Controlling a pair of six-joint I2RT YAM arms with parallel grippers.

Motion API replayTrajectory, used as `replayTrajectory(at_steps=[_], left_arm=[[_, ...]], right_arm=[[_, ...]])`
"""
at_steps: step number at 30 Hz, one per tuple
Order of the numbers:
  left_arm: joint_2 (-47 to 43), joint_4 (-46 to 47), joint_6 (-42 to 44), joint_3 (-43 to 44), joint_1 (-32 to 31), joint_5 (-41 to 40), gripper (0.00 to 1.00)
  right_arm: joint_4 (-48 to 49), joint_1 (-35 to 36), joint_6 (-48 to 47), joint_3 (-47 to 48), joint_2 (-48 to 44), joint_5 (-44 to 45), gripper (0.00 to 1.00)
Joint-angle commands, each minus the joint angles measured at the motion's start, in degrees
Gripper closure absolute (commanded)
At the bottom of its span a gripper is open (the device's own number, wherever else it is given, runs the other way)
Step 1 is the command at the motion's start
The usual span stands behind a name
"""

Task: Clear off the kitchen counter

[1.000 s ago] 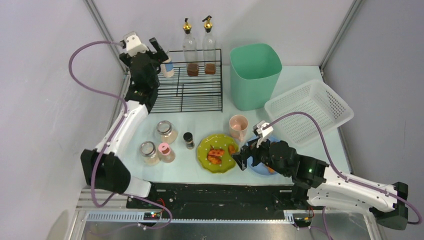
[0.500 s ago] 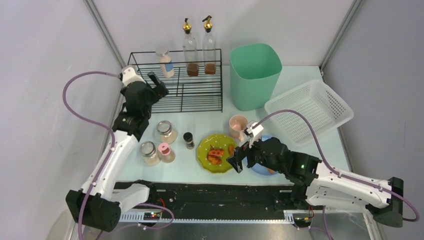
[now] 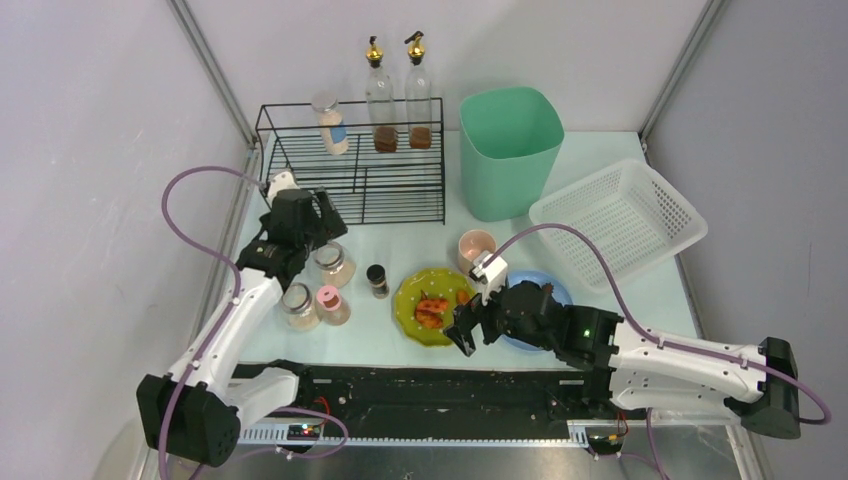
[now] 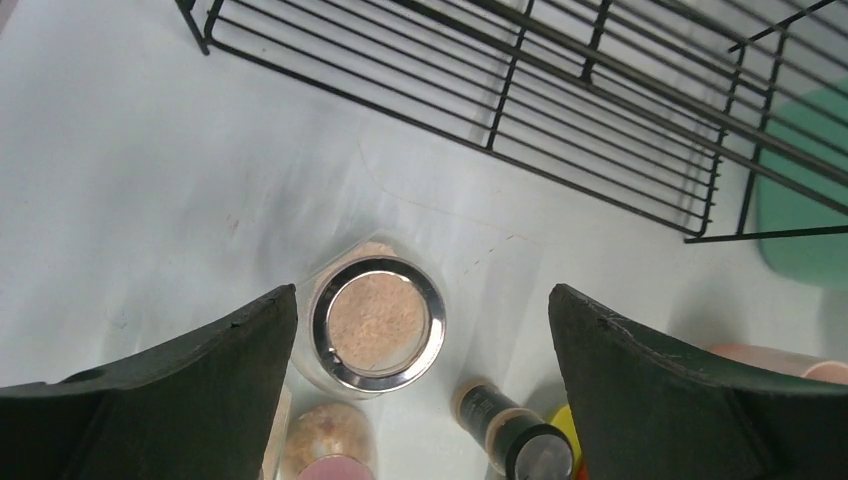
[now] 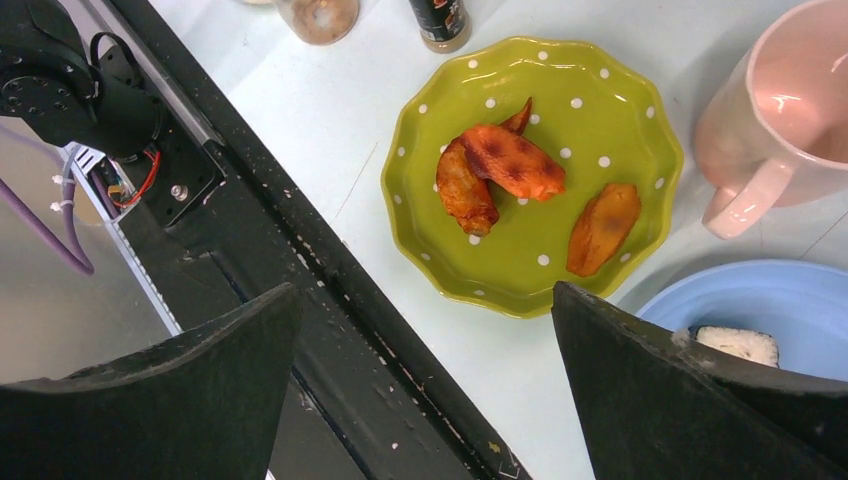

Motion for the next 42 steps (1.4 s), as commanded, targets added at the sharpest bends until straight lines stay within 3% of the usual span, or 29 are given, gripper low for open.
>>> replayTrajectory(at_steps=[1,12,29,42], left_arm=[[0.9,-1.6,1.1,-1.3,-0.4,-1.3,0.02],[10.3,-3.3,3.0,-0.5,-0.7,1.1,0.02],[12.4,-3.8,3.8,-0.8,-1.6,0.0,0.0],[13.8,-3.7,4.0,-1.2,-1.9,1.7,0.16]], right_arm=[[2.2,0.8,-0.2,2.3,0.4,1.4,0.0],[1.2,2.5,0.5,2.4,0.6,3.9,0.0],[0.4,3.0,0.3,2.4,0.9,4.2,0.0],[0.4,3.9,1.0,2.4,1.4,5.1,0.0]])
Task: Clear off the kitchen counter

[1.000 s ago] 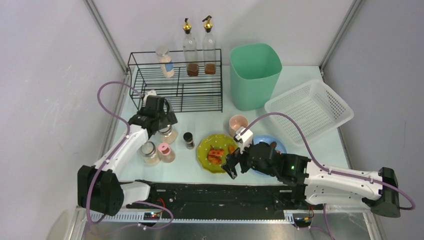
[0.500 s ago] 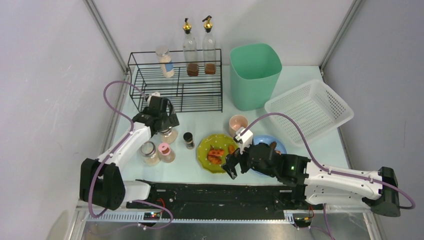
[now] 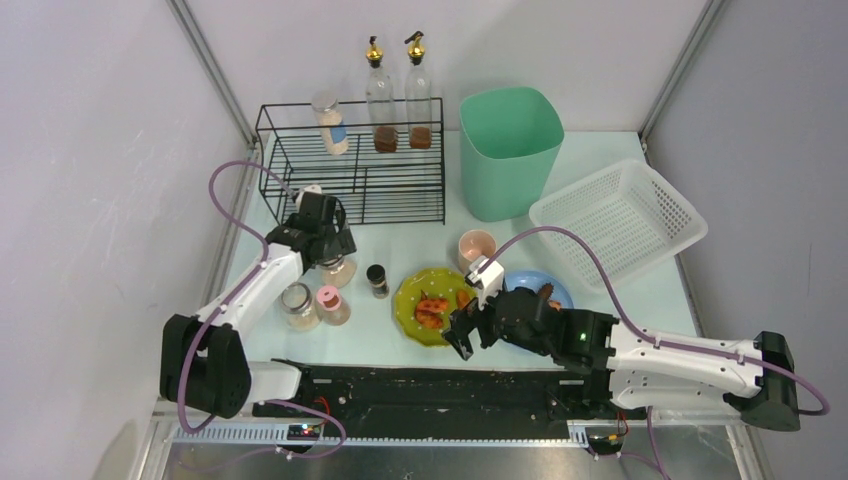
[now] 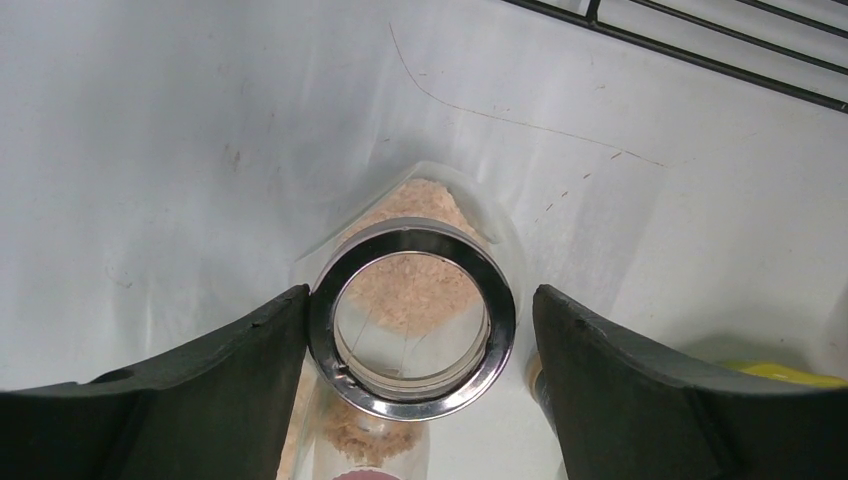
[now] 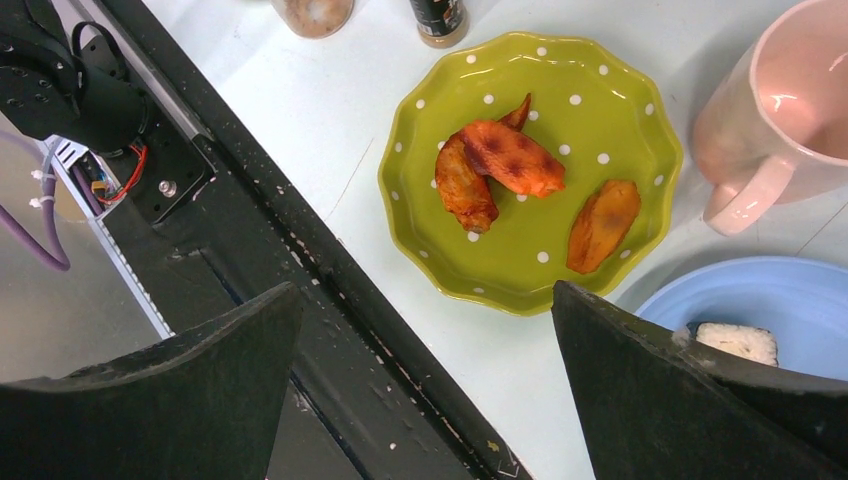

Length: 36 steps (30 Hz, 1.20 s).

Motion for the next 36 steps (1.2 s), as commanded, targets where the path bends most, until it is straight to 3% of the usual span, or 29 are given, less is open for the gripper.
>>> replayTrajectory(at_steps=[1,8,12,18,21,22,36], left_arm=[[0.9,0.1,0.8,-0.1,-0.8,1.0,0.16],[1.5,0.1,1.3,0.3,-1.8,1.1,0.25],[1.3,0.0,1.4,0.4,-2.0,1.4,0.36],[-0.6,0.0,2.2,1.3,-2.0,2.2,0.72],[-1.9,-0.9,2.7,2.4,-2.0,2.3,0.96],[-2.7,-1.6,2.9,3.3,-2.1,2.4,0.99],[-7.3,-10.7,8.5,23.3,-2.3,7.9,1.0]], right_arm=[[0.4,0.7,0.7,2.3,0.2,1.5,0.0],[-0.1,1.2,0.9,2.3,0.0,2.4,0.0],[-0.5,1.3,1.2,2.3,-0.5,3.1,0.0],[-0.7,1.6,1.2,2.1,-0.8,4.0,0.0],[-0.1,1.7,1.5,1.8,-0.8,4.0,0.0],[0.1,1.8,1.5,1.8,-0.8,4.0,0.0],[0.1,2.0,0.8,1.8,-1.9,5.2,0.0]])
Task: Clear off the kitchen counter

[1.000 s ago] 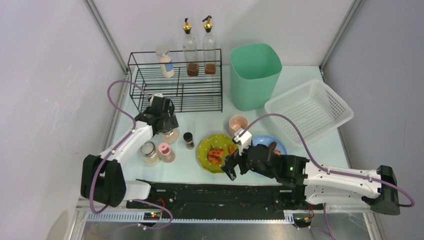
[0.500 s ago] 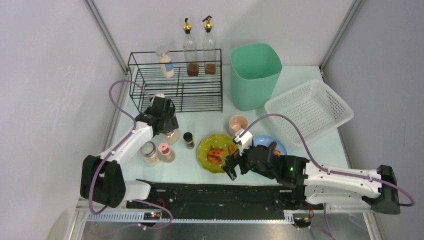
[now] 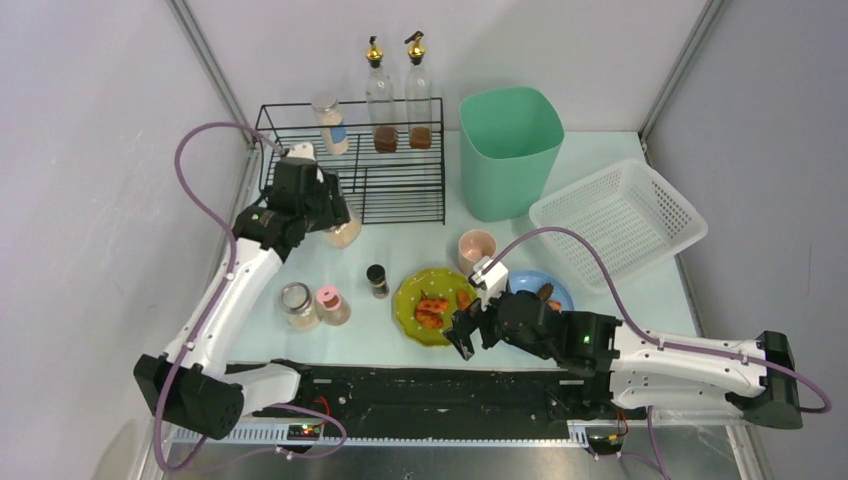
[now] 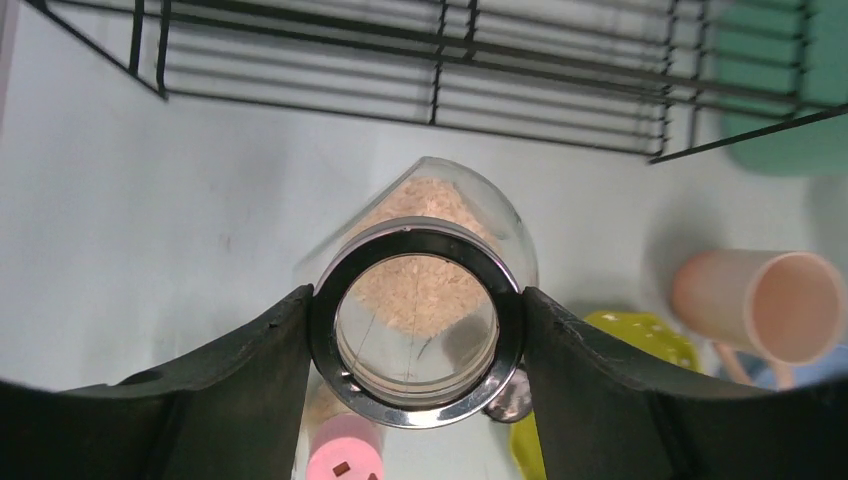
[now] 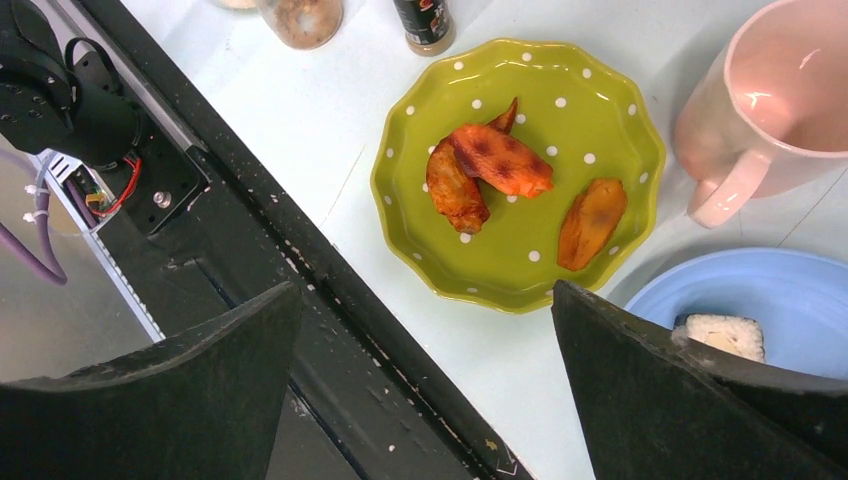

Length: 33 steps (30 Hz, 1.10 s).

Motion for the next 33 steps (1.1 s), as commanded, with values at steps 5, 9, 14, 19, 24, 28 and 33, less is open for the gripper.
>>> replayTrajectory(at_steps=[5,9,14,19,24,28,33], left_arm=[[0.7,-3.3,4.4,18.2,-0.5,7.4,1.0],[4.7,-4.1,3.9,26.2,-0.5,9.1,1.0],[11.7,-4.1,3.1,35.0,-0.8,10.1,1.0],[20.3,-4.2,2.3,43.4,-0.9,13.8,1.0],[27.4,-4.6,1.4,51.6,-1.7,15.9,1.0],[32.3,-4.9,1.2,56.1,-3.3,14.5,1.0],[37.4,-5.4,1.0,60.0,-5.8,12.7,1.0]], right_arm=[[0.4,0.5,-0.2,1.8,-1.5,1.9,0.0],[-0.4,0.8,-0.1,1.8,-2.9,2.7,0.0],[-2.6,2.4,-0.1,1.8,-5.7,4.2,0.0],[-6.3,4.1,0.6,1.8,-10.0,5.9,0.0],[-11.3,5.8,3.0,1.8,-15.5,9.1,0.0],[-14.7,7.3,4.4,1.7,-18.3,11.1,0.0],[-16.9,8.8,5.4,1.8,-19.2,12.3,0.0]])
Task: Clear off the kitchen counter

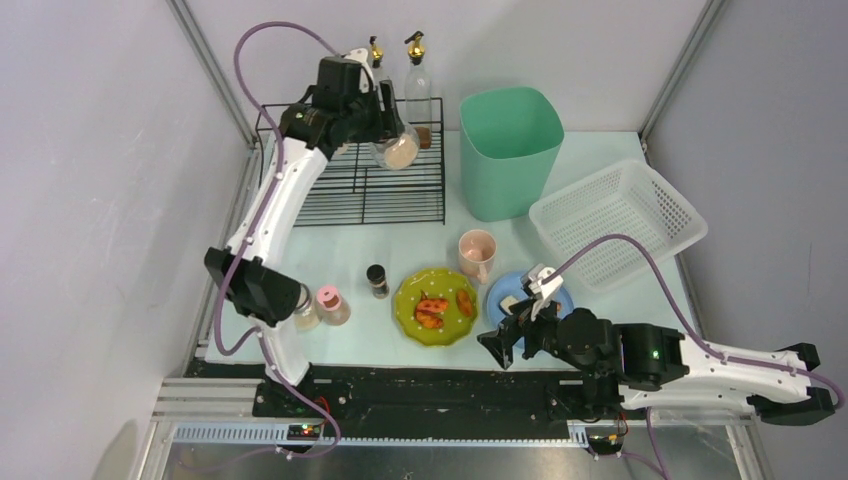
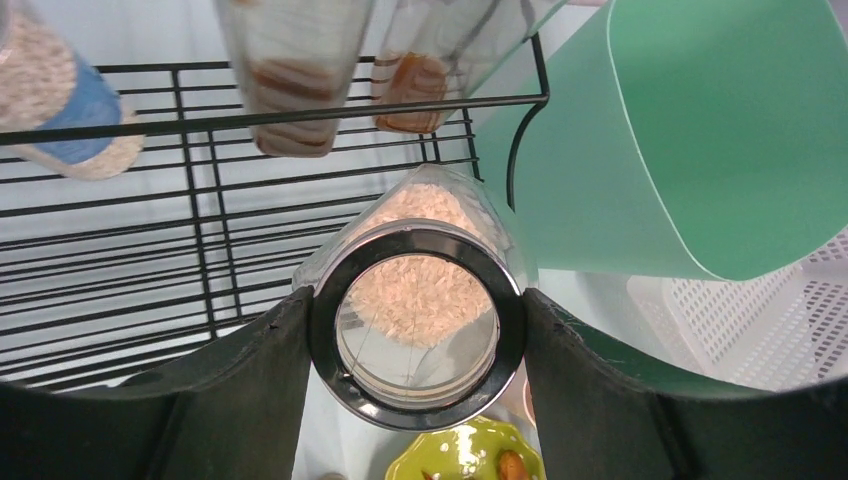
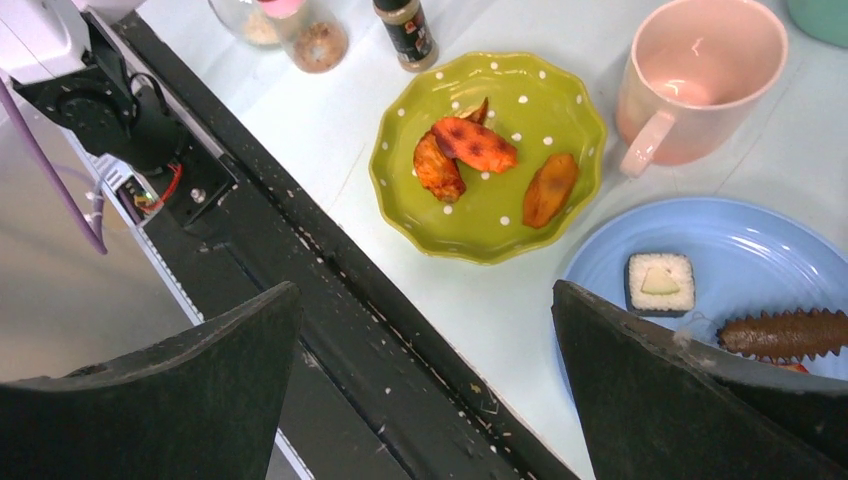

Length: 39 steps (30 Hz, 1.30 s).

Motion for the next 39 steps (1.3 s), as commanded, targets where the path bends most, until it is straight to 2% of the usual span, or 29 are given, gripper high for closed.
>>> replayTrajectory(at_steps=[1,12,24,28,29,38,39], left_arm=[[2.3,3.3,-0.8,5.5,-2.2,-1.2,1.0],[8.8,2.6,-1.0,10.0,-5.3,-9.5,1.0],[13.4,1.8,-0.1,10.7,-7.2,-14.4,0.98],[14.2,1.7,0.3,10.7,-7.6,-15.1,0.87],[14.3,1.6,0.5,10.7,-7.7,-15.1,0.79],[14.9,1.6,1.4,10.3,-8.3,-14.7,0.32],[14.8,1.7,1.6,10.3,-8.3,-14.3,0.24]], right_arm=[[-3.0,1.4,1.9,1.8,-0.3,2.9,0.0],[-3.2,4.1,3.1,1.7,-0.2,4.2,0.0],[-4.0,5.7,4.0,1.8,0.1,5.3,0.0],[-4.4,6.0,4.3,1.7,0.2,5.5,0.0],[-4.5,6.1,4.4,1.8,0.2,5.6,0.0],[-4.7,6.3,4.5,1.8,0.4,5.8,0.0],[-4.7,6.4,4.6,1.7,0.4,5.8,0.0]])
